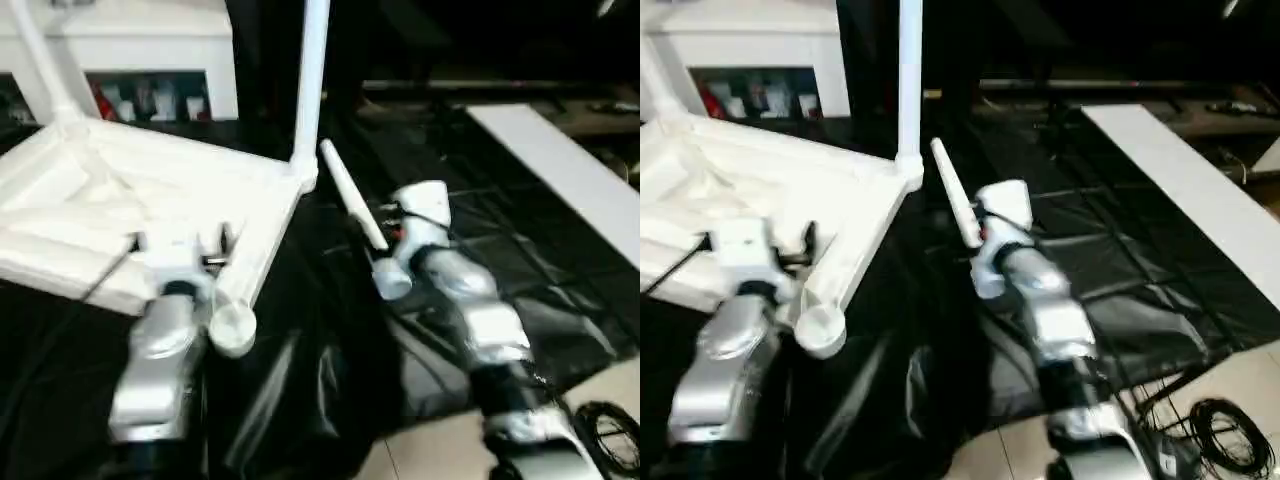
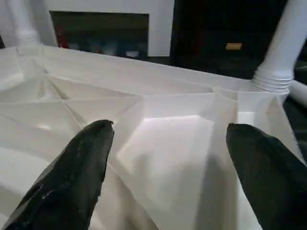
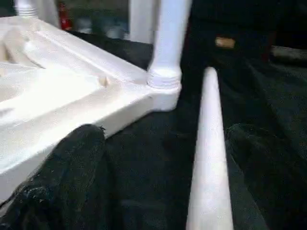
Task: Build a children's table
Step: Rotate table base, then pick table leg
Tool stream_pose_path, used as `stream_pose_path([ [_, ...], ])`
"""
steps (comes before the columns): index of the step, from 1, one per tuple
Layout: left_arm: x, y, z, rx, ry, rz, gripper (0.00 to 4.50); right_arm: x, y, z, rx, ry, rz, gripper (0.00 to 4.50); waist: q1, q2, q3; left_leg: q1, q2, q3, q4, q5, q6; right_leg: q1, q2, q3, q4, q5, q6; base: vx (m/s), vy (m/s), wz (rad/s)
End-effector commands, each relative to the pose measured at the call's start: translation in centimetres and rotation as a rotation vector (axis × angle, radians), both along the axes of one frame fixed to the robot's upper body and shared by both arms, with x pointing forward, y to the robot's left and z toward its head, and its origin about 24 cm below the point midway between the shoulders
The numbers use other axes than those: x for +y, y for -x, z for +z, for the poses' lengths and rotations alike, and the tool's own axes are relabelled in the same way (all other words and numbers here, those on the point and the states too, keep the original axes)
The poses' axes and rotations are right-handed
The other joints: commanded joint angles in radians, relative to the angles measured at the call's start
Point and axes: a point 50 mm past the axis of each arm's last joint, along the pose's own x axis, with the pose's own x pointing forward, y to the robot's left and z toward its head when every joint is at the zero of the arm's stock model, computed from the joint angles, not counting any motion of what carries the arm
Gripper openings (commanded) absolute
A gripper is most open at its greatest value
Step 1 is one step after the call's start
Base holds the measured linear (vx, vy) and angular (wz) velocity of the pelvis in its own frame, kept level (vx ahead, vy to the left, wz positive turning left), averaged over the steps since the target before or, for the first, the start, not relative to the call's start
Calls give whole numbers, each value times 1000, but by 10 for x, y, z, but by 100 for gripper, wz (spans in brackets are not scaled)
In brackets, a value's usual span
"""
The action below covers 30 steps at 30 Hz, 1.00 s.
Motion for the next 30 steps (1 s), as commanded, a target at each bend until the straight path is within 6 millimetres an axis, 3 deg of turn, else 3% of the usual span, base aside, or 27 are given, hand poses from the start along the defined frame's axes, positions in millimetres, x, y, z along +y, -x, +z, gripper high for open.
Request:
stream_pose_path([
  [1, -8, 1, 3, -9, -8, -16, 441, -6, -1, -1, -56, 134, 3, 450, 43, -42, -66, -136, -51, -9, 44, 208, 441, 172, -106, 72, -112, 256, -21, 46, -30, 32],
  [2, -8, 1, 3, -9, -10, -16, 441, -4, 0, -2, -68, 158, 8, 450, 67, 1, -70, -145, -37, -11, 70, 117, 392, 198, -196, 95, -146, 234, -2, 46, -30, 32],
  [3, -8, 1, 4, -10, -11, -16, 441, -1, 1, -3, -63, 146, 19, 450, 62, 11, -57, -155, 20, -35, 81, 61, 258, 178, -236, 46, -173, 143, 21, 25, -22, 55],
  [4, -8, 1, 4, -10, -11, -16, 441, 0, 2, -3, -60, 139, 23, 450, 56, 25, -48, -141, 29, -28, 32, 82, 194, 180, -190, -25, -192, -4, 20, 62, 12, 47],
  [5, -7, 1, 4, -10, -11, -17, 441, 1, 3, -4, -46, 119, 28, 450, 52, 38, -45, -128, 34, -27, 9, 90, 186, 189, -175, -54, -204, -73, 13, 62, 12, 47],
  [6, -7, 1, 4, -9, -11, -18, 441, 1, 3, -5, -36, 107, 31, 450, 35, 70, -39, -105, 35, -60, -57, 52, 217, 196, -80, -108, -168, -142, 24, 139, 36, 41],
  [7, -7, 1, 4, -7, -13, -17, 441, 2, 3, -6, -17, 60, 27, 450, -6, 80, -61, 39, 39, -159, -77, 107, 394, 103, 31, -119, -56, -101, 18, 184, 2, 37],
  [8, -6, 1, 4, -7, -14, -17, 441, 1, 3, -6, -8, 34, 24, 450, -35, 99, -69, 137, 117, -176, -60, 105, 431, -3, 20, -72, 0, -137, 3, 184, 2, 37],
  [9, -6, 1, 3, -5, -16, -16, 441, 0, 3, -6, 19, -15, 10, 450, -15, 85, -69, 115, 145, -189, -52, 229, 466, -49, 7, -26, 71, -123, 22, 128, 1, 26],
  [10, -6, 2, 3, -3, -18, -17, 441, 0, 3, -6, 22, -20, 10, 450, -11, 79, -73, 106, 140, -175, -46, 277, 470, -74, 3, -11, 84, -93, 49, 72, 20, 8],
  [11, -7, 2, 4, 0, -21, -19, 441, -1, 3, -7, 20, -12, 13, 450, 6, 74, -65, 70, 116, -129, -58, 306, 430, -89, 10, -2, 107, -33, 106, 72, 20, 8],
  [12, -6, 3, 4, 1, -23, -19, 441, -1, 3, -7, 24, -10, 10, 450, 4, 59, -67, 57, 110, -114, -77, 279, 426, -97, -2, 14, 95, 40, 127, 0, 0, 0],
  [13, -6, 3, 3, 3, -25, -19, 441, -2, 3, -8, 38, -14, -5, 450, 6, 33, -49, 22, 81, -66, -96, 128, 388, -76, -15, 35, 31, 127, 73, 28, -74, 0],
  [14, -4, 2, 3, 4, -32, -18, 441, -5, 1, -11, 85, -23, -58, 450, 5, 26, -48, 26, 57, -58, -86, 31, 352, -60, -39, 61, -26, 144, 40, 28, -74, 0],
  [15, -4, 2, 3, 4, -32, -18, 441, -5, 1, -11, 85, -23, -58, 450, 37, -25, -40, -20, -18, 2, -18, -128, 235, -2, -114, 152, -131, -50, 24, 22, -113, 13],
  [16, -4, 1, 5, -16, -29, -28, 441, -7, 0, -14, 152, -32, -94, 450, 60, -13, -36, -34, -11, -22, 37, -57, 120, 37, -188, 200, -171, -363, 8, 17, -105, 8],
  [17, -4, 1, 5, -12, -30, -42, 441, -9, 0, -12, 166, -76, -94, 450, 66, -12, -45, -53, -3, -31, 24, 11, 79, 61, -175, 192, -150, -375, 17, 17, -105, 8],
  [18, -5, 0, 6, -12, -33, -60, 441, -12, -2, -8, 158, -108, -118, 450, 69, 14, -46, -60, 14, -36, -19, 113, 29, 45, -138, 172, -117, -195, -2, 20, -68, -5],
  [19, -7, -1, 7, -19, -33, -93, 441, -16, -5, -8, 157, -90, -145, 450, 50, 19, -51, -54, 28, -32, -47, 201, 2, 26, -78, 125, -73, 102, -40, 0, 0, 0],
  [20, -10, -1, 8, -22, -34, -130, 441, -21, -8, -8, 170, -59, -171, 450, 48, 20, -56, -39, 28, -28, -43, 243, 3, 13, -62, 113, -65, 221, -56, 0, 0, 0],
  [21, -10, -1, 8, -22, -34, -130, 441, -21, -8, -8, 170, -59, -171, 450, 36, 29, -60, -36, 27, -24, -40, 278, 3, 9, -51, 101, -55, 342, -115, 0, 0, 0],
  [22, -14, -2, 11, -33, -41, -204, 441, -31, -15, -8, 184, -6, -224, 450, 31, 35, -57, -37, 36, -24, -48, 203, 6, 13, -58, 94, -65, 292, -168, 0, 0, 0],
  [23, -16, -2, 12, -36, -44, -236, 441, -34, -18, -6, 187, 0, -244, 450, 30, 35, -55, -36, 40, -22, -52, 148, 3, 12, -61, 93, -72, 239, -185, 0, 0, 0],
  [25, -26, -2, 15, -19, -77, -396, 441, -48, -32, -1, 234, 20, -344, 450, 30, 42, -48, -19, 54, -6, -65, -58, -28, -3, -66, 87, -92, 33, -215, 0, 0, 0],
  [27, -32, 0, 16, 6, -100, -495, 441, -56, -37, -4, 322, 122, -401, 450, 27, 41, -37, -14, 54, 5, -71, -181, -51, -16, -60, 83, -105, -96, -192, -28, 1, 6],
  [30, -39, 3, 18, 47, -146, -643, 441, -61, -41, -9, 416, 209, -407, 450, 25, 42, -37, -15, 56, 11, -72, -235, -70, -20, -70, 83, -113, -199, -150, 0, 0, 0],
])
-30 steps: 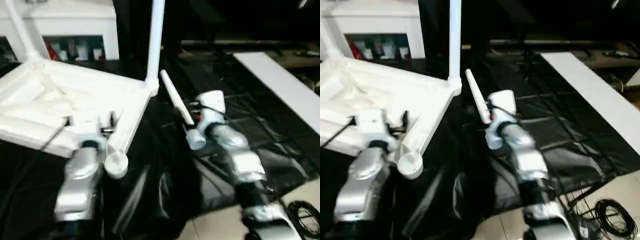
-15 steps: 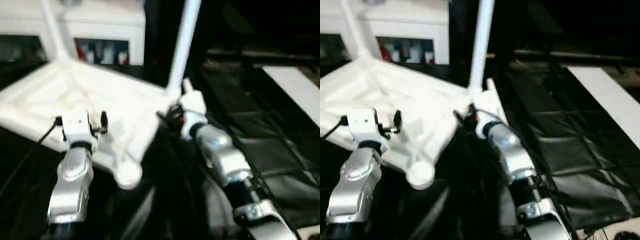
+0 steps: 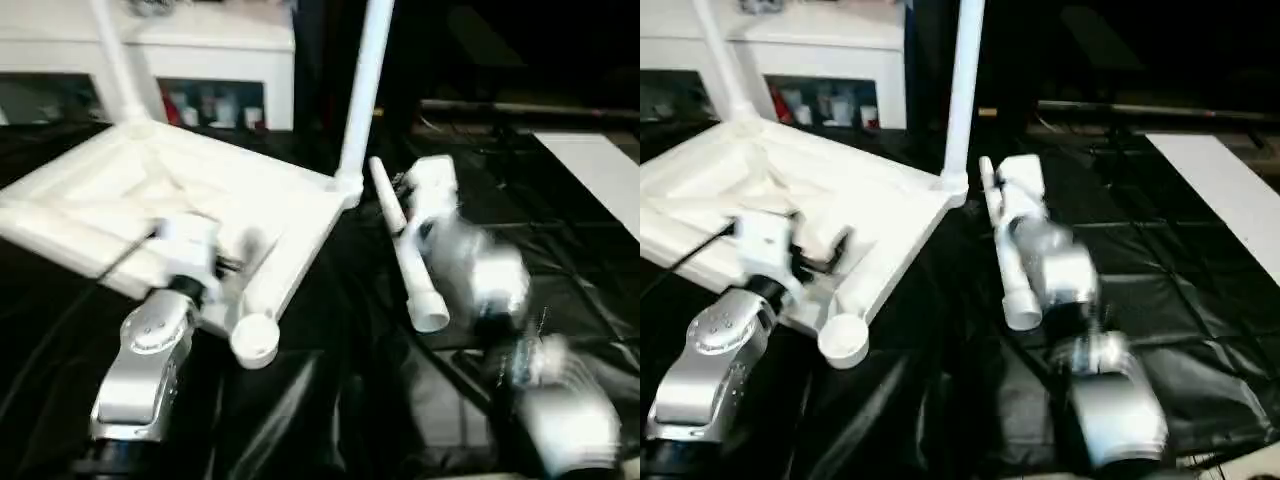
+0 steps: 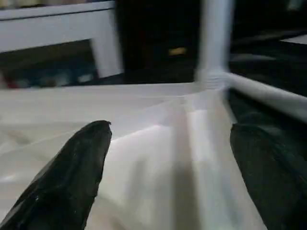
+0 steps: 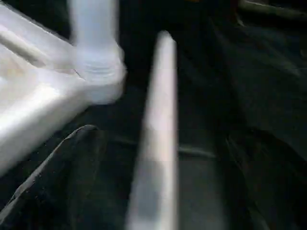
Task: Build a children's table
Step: Pick table leg
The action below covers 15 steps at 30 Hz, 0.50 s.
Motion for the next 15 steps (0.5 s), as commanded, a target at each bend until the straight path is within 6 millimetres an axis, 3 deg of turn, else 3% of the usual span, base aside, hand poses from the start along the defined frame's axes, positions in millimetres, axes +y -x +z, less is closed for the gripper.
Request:
stream_pose_path([
  [1, -12, 2, 7, 22, -21, -143, 441, -4, 3, -16, 121, -3, -11, 450, -3, 24, -56, 8, 60, -19, -93, -260, -40, 42, -91, 61, -93, -310, -157, 0, 0, 0],
  [3, -16, 7, 9, 43, -60, -255, 441, -5, 3, -22, 201, -55, -29, 450, -4, 10, -61, 1, 63, -18, -93, -214, -36, 46, -92, 60, -89, -270, -160, 0, 0, 0],
  [4, -18, 9, 11, 49, -71, -289, 441, -4, 4, -26, 231, -80, -28, 450, -1, 16, -62, 2, 63, -19, -91, -203, -34, 45, -94, 60, -84, -257, -167, 0, 0, 0],
  [8, -24, 15, 19, 63, -92, -403, 441, 1, 7, -34, 323, -167, 1, 450, -1, 7, -66, -7, 66, -8, -87, -114, -12, 52, -93, 57, -74, -166, -203, 0, 0, 0],
  [9, -26, 16, 21, 64, -91, -415, 441, 1, 8, -35, 333, -180, -5, 450, 0, 10, -66, -11, 67, -7, -87, -93, -11, 55, -92, 56, -72, -150, -208, 0, 0, 0],
  [12, -32, 19, 29, 56, -88, -463, 441, -3, 9, -39, 363, -192, -21, 450, 0, 5, -66, -11, 70, -2, -86, -81, -16, 53, -93, 55, -69, -155, -211, 0, 0, 0],
  [13, -33, 20, 30, 54, -89, -474, 450, -4, 10, -40, 375, -194, -22, 415, 0, -7, -64, -12, 72, 0, -88, -84, -16, 54, -93, 54, -73, -179, -202, 0, 0, 0],
  [15, -33, 21, 31, 58, -97, -477, 450, -4, 11, -43, 396, -201, -21, 411, 1, -1, -63, -8, 72, 4, -87, -101, -24, 48, -93, 54, -78, -220, -188, 0, 0, 0],
])
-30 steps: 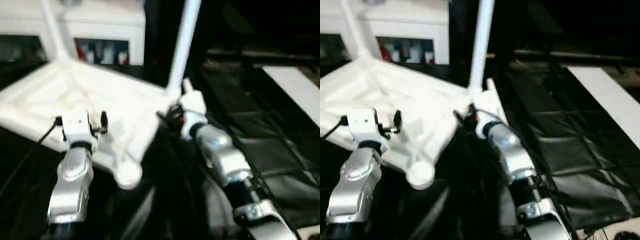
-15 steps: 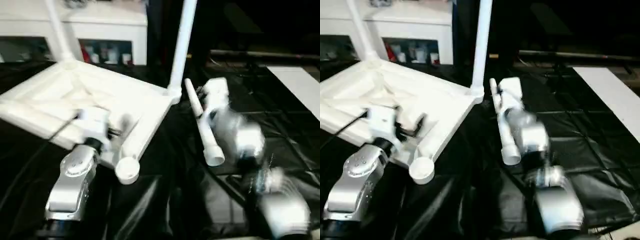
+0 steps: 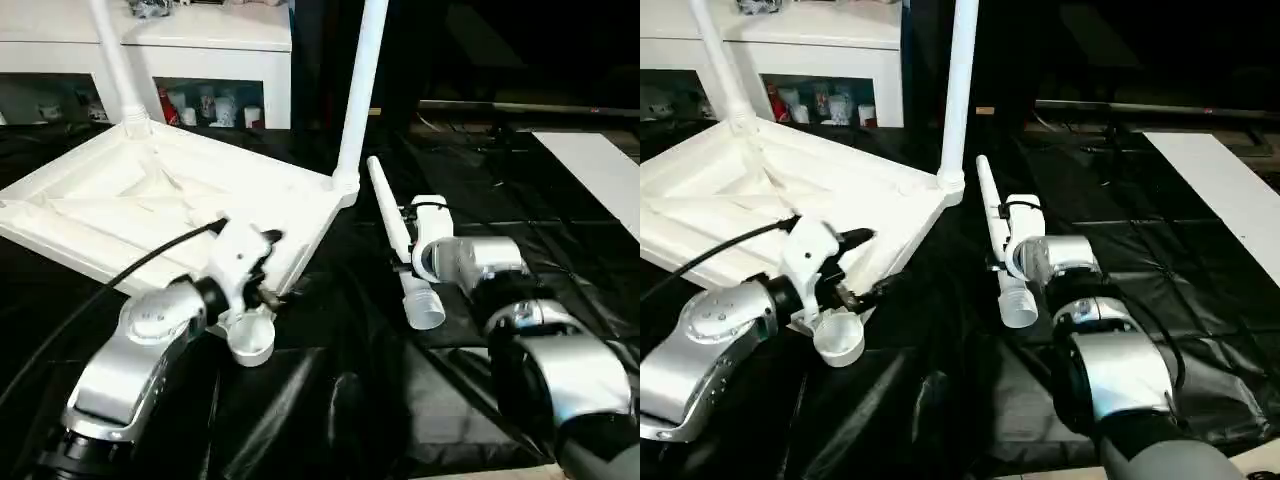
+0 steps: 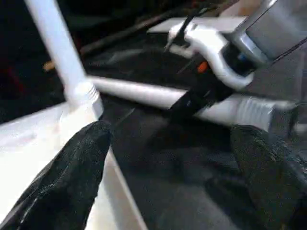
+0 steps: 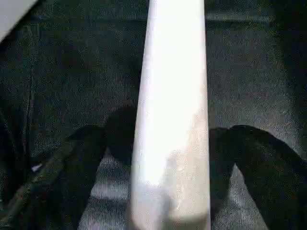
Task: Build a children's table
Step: Pick table leg
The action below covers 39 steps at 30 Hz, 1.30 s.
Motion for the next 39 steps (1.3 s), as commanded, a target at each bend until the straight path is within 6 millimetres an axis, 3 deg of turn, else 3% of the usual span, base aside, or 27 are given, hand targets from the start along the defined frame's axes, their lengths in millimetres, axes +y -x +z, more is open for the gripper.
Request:
stream_pose_path([
  [1, -3, 2, 1, 8, -19, -23, 450, -4, 0, 1, 35, -23, -9, 400, 1, 5, -62, 0, 55, -14, -82, -124, -21, 51, -93, 60, -78, -244, -184, 0, 0, 0],
  [13, -3, 8, 3, 38, -29, -44, 450, -5, 3, -6, 62, -28, -31, 290, 1, 12, -60, 1, 54, -14, -85, -156, -38, 46, -92, 60, -82, -274, -164, 0, 0, 0],
  [17, -4, 8, 3, 43, -24, -45, 450, -9, 1, -4, 41, -34, -56, 263, 2, 9, -60, 1, 53, -14, -84, -162, -37, 46, -92, 60, -84, -278, -163, 0, 0, 0],
  [21, -4, 6, 3, 52, -10, -37, 450, -14, -3, 1, -1, -46, -97, 217, 1, 10, -61, 1, 54, -13, -84, -158, -38, 46, -90, 60, -82, -264, -165, 0, 0, 0],
  [28, -5, 7, -1, 48, -28, -22, 450, -23, -7, 4, -100, -85, -162, 181, 3, 12, -65, -4, 53, -11, -81, -112, -27, 50, -89, 60, -74, -182, -181, 0, 0, 0],
  [32, -3, -2, 3, -23, 0, 64, 450, -34, -18, 23, -355, -103, -210, 179, 6, 9, -65, -4, 55, -9, -81, -119, -19, 51, -93, 60, -77, -187, -178, 0, 0, 0],
  [34, 3, -19, 11, -106, 83, 246, 450, -51, -24, 45, -525, -148, -313, 179, 6, 8, -65, -4, 53, -7, -79, -112, -13, 52, -88, 61, -81, -179, -173, 0, 0, 0],
  [35, 6, -23, 14, -129, 115, 303, 450, -57, -24, 51, -563, -173, -359, 179, 8, 7, -70, 1, 51, -5, -76, -102, -6, 51, -85, 61, -77, -149, -177, 0, 0, 0],
  [36, 8, -26, 15, -146, 142, 348, 450, -61, -25, 56, -590, -196, -398, 179, 11, 5, -71, -3, 50, -5, -76, -91, 6, 53, -83, 60, -74, -121, -178, 0, 0, 0],
  [37, 9, -29, 19, -169, 191, 386, 450, -65, -26, 68, -677, -270, -425, 179, 11, 5, -73, -8, 49, -8, -77, -74, 16, 56, -83, 57, -70, -103, -178, 0, 0, 0],
  [38, 9, -29, 19, -169, 191, 386, 450, -65, -26, 68, -677, -270, -425, 179, 11, 3, -71, -10, 49, -6, -76, -80, 26, 55, -83, 57, -73, -108, -173, 0, 0, 0],
  [39, 8, -30, 22, -179, 236, 400, 450, -66, -26, 89, -814, -404, -431, 179, 12, 4, -73, -9, 48, -6, -73, -71, 33, 54, -83, 56, -72, -111, -169, 0, 0, 0],
])
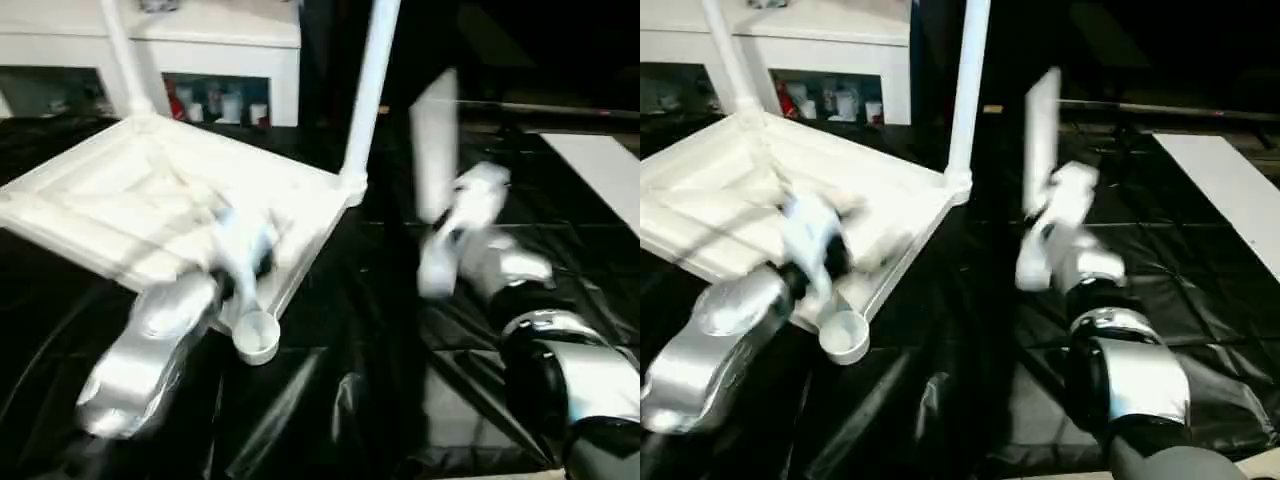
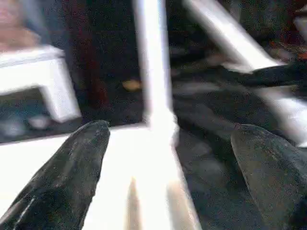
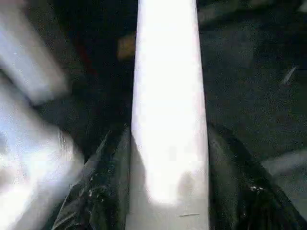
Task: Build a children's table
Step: Pick table leg
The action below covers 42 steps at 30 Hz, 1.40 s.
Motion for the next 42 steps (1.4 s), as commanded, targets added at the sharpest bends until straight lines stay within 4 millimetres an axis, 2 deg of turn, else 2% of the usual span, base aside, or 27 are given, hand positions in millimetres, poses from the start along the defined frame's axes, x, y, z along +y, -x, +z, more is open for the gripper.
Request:
stream_pose_path([
  [1, -2, -2, 5, -22, 67, 18, 450, -4, 2, 43, -305, -122, 12, 179, 6, 4, -75, -6, 46, -12, -74, -65, 48, 71, -86, 60, -70, -82, -160, 0, 0, 0],
  [2, -4, -1, 6, -23, 88, 12, 450, 0, 6, 55, -408, -159, 60, 179, 7, 2, -79, -8, 50, -16, -74, -43, 54, 71, -86, 58, -64, -56, -161, 0, 0, 0],
  [3, -5, -1, 8, -30, 94, 13, 450, 4, 9, 61, -459, -163, 93, 179, 5, 2, -79, -6, 51, -15, -72, -19, 78, 67, -84, 57, -61, -12, -170, 0, 0, 0],
  [4, -6, -1, 8, -36, 95, 17, 450, 7, 10, 63, -478, -158, 111, 179, 2, 2, -77, -4, 51, -15, -73, -15, 94, 64, -83, 56, -63, -10, -184, 0, 0, 0],
  [6, -8, -2, 11, -45, 99, 24, 450, 18, 17, 74, -574, -259, 206, 178, 0, 3, -74, 0, 51, -13, -74, -47, 101, 61, -83, 57, -71, -59, -193, 0, 0, 0],
  [8, -9, -4, 14, -61, 118, 31, 450, 24, 22, 81, -626, -307, 262, 178, 3, 5, -70, 5, 54, -13, -79, -83, 94, 59, -84, 58, -82, -122, -182, 0, 0, 0],
  [10, -12, -6, 23, -67, 150, 12, 450, 42, 36, 95, -702, -357, 419, 178, 3, 4, -67, 8, 55, -13, -82, -106, 70, 54, -81, 58, -85, -162, -171, 0, 0, 0],
  [13, -13, -6, 28, -71, 166, -9, 450, 49, 41, 100, -720, -362, 480, 178, 6, 6, -67, 10, 55, -15, -86, -115, 51, 53, -80, 58, -87, -178, -159, 0, 0, 0],
  [15, -16, -4, 43, -91, 274, -65, 450, 69, 58, 106, -753, -323, 658, 178, 8, -2, -66, 6, 54, -14, -84, -110, 39, 55, -83, 61, -87, -184, -152, 0, 0, 0],
  [16, -16, -4, 43, -91, 274, -65, 450, 69, 58, 106, -753, -323, 658, 178, 12, 1, -66, 3, 54, -15, -85, -103, 35, 58, -86, 61, -87, -187, -147, 0, 0, 0],
  [17, -18, -2, 50, -94, 337, -99, 450, 77, 65, 106, -764, -302, 735, 178, 9, -10, -65, 2, 54, -15, -86, -105, 36, 56, -84, 60, -90, -199, -143, 0, 0, 0],
  [18, -20, -1, 55, -95, 376, -123, 450, 81, 70, 106, -769, -293, 785, 178, 14, -5, -66, 2, 52, -15, -85, -99, 33, 57, -86, 61, -89, -206, -137, 0, 0, 0],
  [19, -20, -1, 57, -93, 408, -140, 450, 83, 71, 105, -765, -288, 806, 178, 16, -4, -66, 1, 53, -16, -85, -98, 29, 58, -86, 61, -89, -207, -134, 0, 0, 0],
  [20, -22, 1, 65, -89, 491, -191, 450, 89, 75, 103, -753, -276, 863, 178, 19, -13, -65, 0, 51, -14, -84, -95, 24, 59, -88, 61, -89, -215, -133, 0, 0, 0],
  [21, -22, 1, 65, -89, 491, -191, 450, 89, 75, 103, -753, -276, 863, 178, 19, -12, -64, 1, 51, -14, -84, -96, 23, 56, -86, 61, -90, -219, -133, 0, 0, 0],
  [23, -26, 4, 80, -68, 658, -305, 450, 101, 79, 94, -712, -242, 950, 178, 20, -14, -63, 1, 50, -14, -84, -99, 16, 55, -85, 60, -92, -232, -131, 0, 0, 0],
  [24, -27, 6, 86, -58, 714, -350, 450, 105, 80, 90, -691, -217, 966, 178, 22, -19, -63, -1, 50, -15, -84, -97, 10, 57, -87, 60, -92, -238, -130, 0, 0, 0],
  [26, -27, 6, 89, -54, 744, -366, 450, 108, 80, 87, -678, -200, 967, 178, 24, -17, -62, 0, 50, -15, -84, -95, 5, 55, -84, 60, -93, -240, -123, 0, 0, 0],
  [29, -29, 8, 98, -57, 804, -413, 450, 116, 80, 77, -631, -79, 971, 178, 24, -18, -62, -2, 49, -16, -85, -83, -4, 58, -83, 59, -92, -229, -106, 0, 0, 0],
  [34, -32, 9, 99, -24, 835, -449, 450, 124, 82, 69, -596, 15, 992, 178, 24, -18, -64, -1, 51, -17, -85, -71, -9, 60, -82, 61, -89, -196, -92, 0, 0, 0],
  [36, -33, -1, 90, 50, 800, -372, 450, 133, 87, 67, -611, 100, 1033, 178, 24, -16, -63, -2, 51, -16, -85, -66, -9, 61, -80, 61, -88, -182, -88, 0, 0, 0],
  [37, -33, -2, 89, 57, 797, -362, 450, 134, 88, 67, -613, 107, 1035, 178, 24, -16, -64, 1, 50, -16, -85, -70, -9, 60, -80, 61, -90, -183, -80, 0, 0, 0],
  [39, -31, -6, 86, 72, 788, -312, 450, 136, 89, 67, -615, 129, 1037, 178, 23, -15, -64, 0, 51, -18, -86, -71, -7, 62, -81, 61, -91, -187, -79, 0, 0, 0],
  [42, -23, -17, 78, 93, 771, -177, 450, 142, 90, 63, -633, 289, 1033, 178, 22, -16, -63, 1, 52, -19, -87, -79, -14, 61, -82, 61, -92, -196, -71, 0, 0, 0],
])
